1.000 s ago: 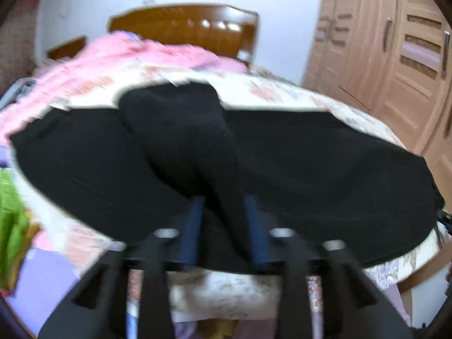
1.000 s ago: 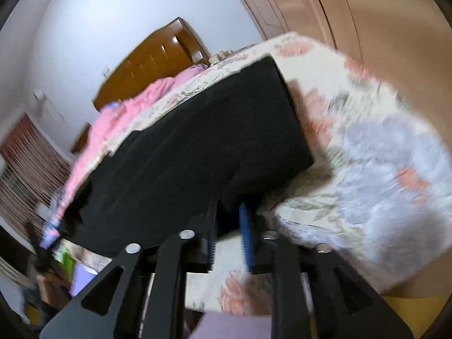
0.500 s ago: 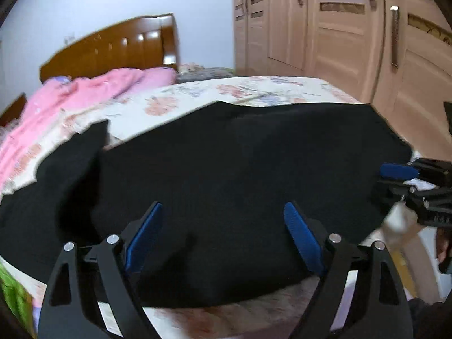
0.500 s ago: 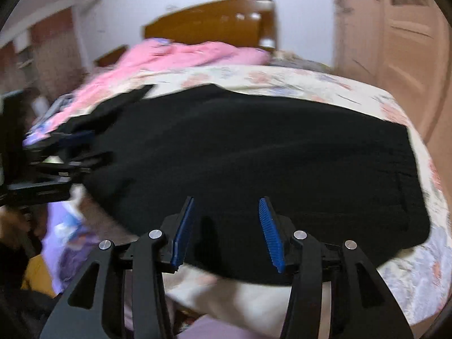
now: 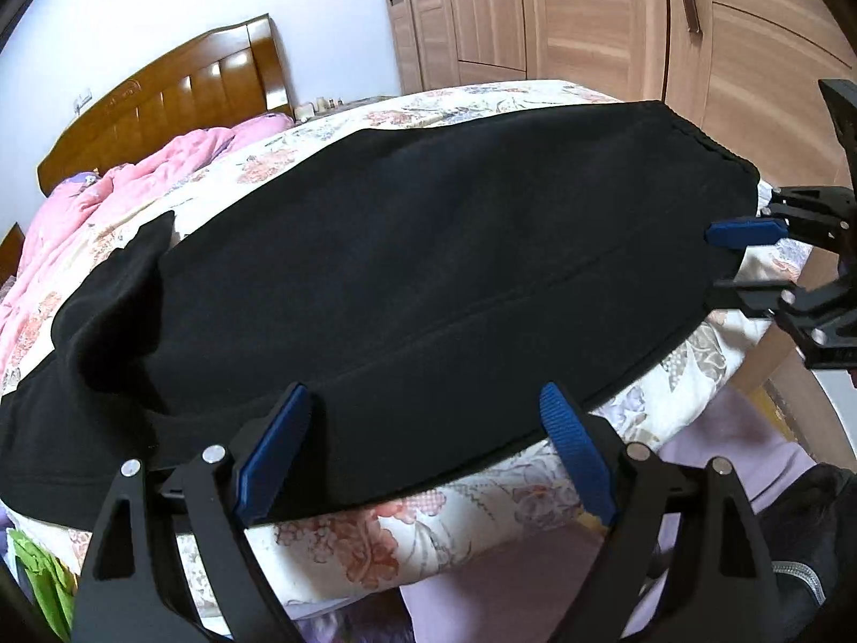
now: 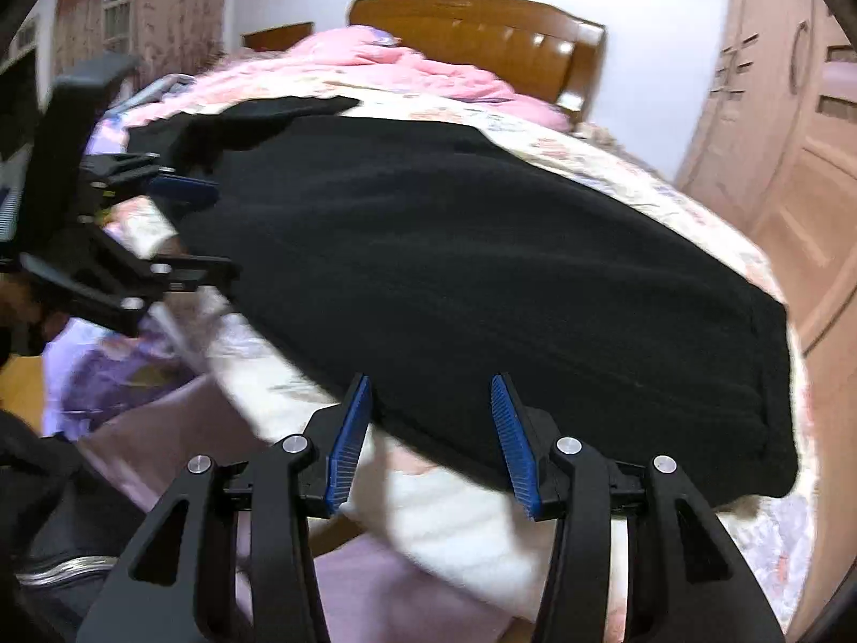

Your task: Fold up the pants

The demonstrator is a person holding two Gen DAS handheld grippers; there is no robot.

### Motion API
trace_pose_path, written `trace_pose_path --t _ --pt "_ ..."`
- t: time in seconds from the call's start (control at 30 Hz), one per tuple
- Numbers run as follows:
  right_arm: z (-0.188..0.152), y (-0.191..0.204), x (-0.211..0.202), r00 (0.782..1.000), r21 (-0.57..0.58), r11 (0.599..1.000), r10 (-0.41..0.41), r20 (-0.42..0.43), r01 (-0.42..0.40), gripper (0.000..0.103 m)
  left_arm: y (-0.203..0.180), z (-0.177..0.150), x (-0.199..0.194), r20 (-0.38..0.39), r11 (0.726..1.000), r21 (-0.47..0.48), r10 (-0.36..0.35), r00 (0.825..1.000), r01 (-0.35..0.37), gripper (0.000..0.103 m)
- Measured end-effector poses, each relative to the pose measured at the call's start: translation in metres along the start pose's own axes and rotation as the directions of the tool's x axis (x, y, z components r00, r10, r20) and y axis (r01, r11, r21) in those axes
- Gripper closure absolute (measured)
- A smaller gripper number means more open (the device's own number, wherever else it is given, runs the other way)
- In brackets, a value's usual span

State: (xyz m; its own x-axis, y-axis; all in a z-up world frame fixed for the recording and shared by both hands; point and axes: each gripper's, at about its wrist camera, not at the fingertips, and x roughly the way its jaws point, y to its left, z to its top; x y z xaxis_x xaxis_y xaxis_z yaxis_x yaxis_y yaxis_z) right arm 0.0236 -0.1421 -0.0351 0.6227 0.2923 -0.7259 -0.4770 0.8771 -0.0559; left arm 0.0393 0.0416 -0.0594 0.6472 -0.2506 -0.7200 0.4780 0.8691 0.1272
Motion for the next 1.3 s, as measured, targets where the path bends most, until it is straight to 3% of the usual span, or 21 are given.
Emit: trace_pose_path --t 0.13,0.27,0.33,0.43,0.5,0.57,0.6,0.73,0.8,0.9,0.93,0.97,1.0,1.03,1.1,1.17,1.3 --pt "-0.002 0.003 0.005 1.000 -0.011 1.000 0.004 -0.007 -0.004 0.058 -0.001 0.001 0.003 -0.024 1.000 0.002 0.005 1.000 -0.005 0.016" --pt "0.004 0.000 0.006 1.000 0.011 1.000 -0.005 -0.006 0.005 0.089 -0.002 0.004 0.002 -0.052 1.000 -0.005 0.005 0.999 -0.006 0.016" --pt "0.005 -0.001 0.007 1.000 0.017 1.000 -0.016 -0.001 0.016 0.103 -0.004 0.004 0.001 -0.063 1.000 -0.002 0.001 0.998 -0.001 0.030" --pt "0.007 0.000 -0.003 0.999 0.025 1.000 -0.012 0.038 0.011 0.103 -0.003 0.008 -0.004 -0.055 1.000 -0.016 -0.014 0.998 0.013 0.052" --pt "0.011 0.005 -0.018 0.997 0.022 1.000 0.018 0.077 -0.020 0.103 -0.003 0.012 -0.013 -0.030 1.000 -0.013 -0.005 1.000 0.005 0.051" --pt "0.012 0.008 -0.026 0.996 0.009 1.000 0.029 0.083 -0.030 0.103 0.003 0.015 -0.020 -0.010 0.999 -0.041 -0.026 1.000 0.026 0.036" --pt "0.010 0.007 -0.025 0.997 0.008 1.000 0.029 0.071 -0.029 0.103 0.007 0.015 -0.021 -0.004 0.997 -0.057 -0.045 0.999 0.045 0.022" --pt "-0.009 -0.006 0.002 0.999 0.042 0.999 0.005 -0.043 -0.003 0.103 0.020 0.011 -0.011 -0.043 0.989 -0.117 -0.097 0.994 0.091 0.023" --pt "-0.012 -0.009 -0.001 0.999 0.084 0.996 0.034 -0.038 -0.030 0.100 0.021 0.009 -0.009 -0.071 0.981 -0.129 -0.156 0.985 0.146 0.028" --pt "0.002 -0.013 -0.013 0.997 0.101 0.992 0.081 0.000 -0.081 0.092 0.031 0.025 -0.024 0.011 0.954 -0.174 -0.245 0.970 0.243 0.026" --pt "0.008 -0.016 -0.015 0.997 0.096 0.993 0.074 0.010 -0.075 0.078 0.037 0.039 -0.030 0.054 0.955 -0.184 -0.228 0.972 0.234 0.020" --pt "0.020 -0.022 -0.016 0.998 0.091 0.994 0.061 0.025 -0.063 0.045 0.044 0.054 -0.034 0.092 0.959 -0.198 -0.188 0.978 0.203 0.014" --pt "0.033 -0.030 -0.015 0.999 0.093 0.995 0.032 0.040 -0.036 0.028 0.053 0.074 -0.036 0.136 0.963 -0.221 -0.128 0.982 0.156 0.004" --pt "0.045 -0.037 -0.014 0.998 0.094 0.996 0.003 0.063 -0.009 0.015 0.059 0.090 -0.035 0.169 0.962 -0.234 -0.102 0.980 0.141 0.002" --pt "0.074 -0.059 -0.002 0.995 0.107 0.994 -0.003 0.097 -0.007 0.019 0.074 0.131 -0.009 0.166 0.952 -0.252 -0.133 0.977 0.172 0.002" --pt "0.100 -0.091 0.026 0.998 0.185 0.983 -0.024 0.055 0.013 0.025 0.080 0.170 0.038 0.094 0.960 -0.260 -0.084 0.992 0.106 0.002" --pt "0.125 -0.138 0.074 0.993 0.271 0.956 -0.107 -0.052 0.117 0.025 0.073 0.202 0.113 -0.001 0.964 -0.244 -0.114 0.993 0.110 0.006"
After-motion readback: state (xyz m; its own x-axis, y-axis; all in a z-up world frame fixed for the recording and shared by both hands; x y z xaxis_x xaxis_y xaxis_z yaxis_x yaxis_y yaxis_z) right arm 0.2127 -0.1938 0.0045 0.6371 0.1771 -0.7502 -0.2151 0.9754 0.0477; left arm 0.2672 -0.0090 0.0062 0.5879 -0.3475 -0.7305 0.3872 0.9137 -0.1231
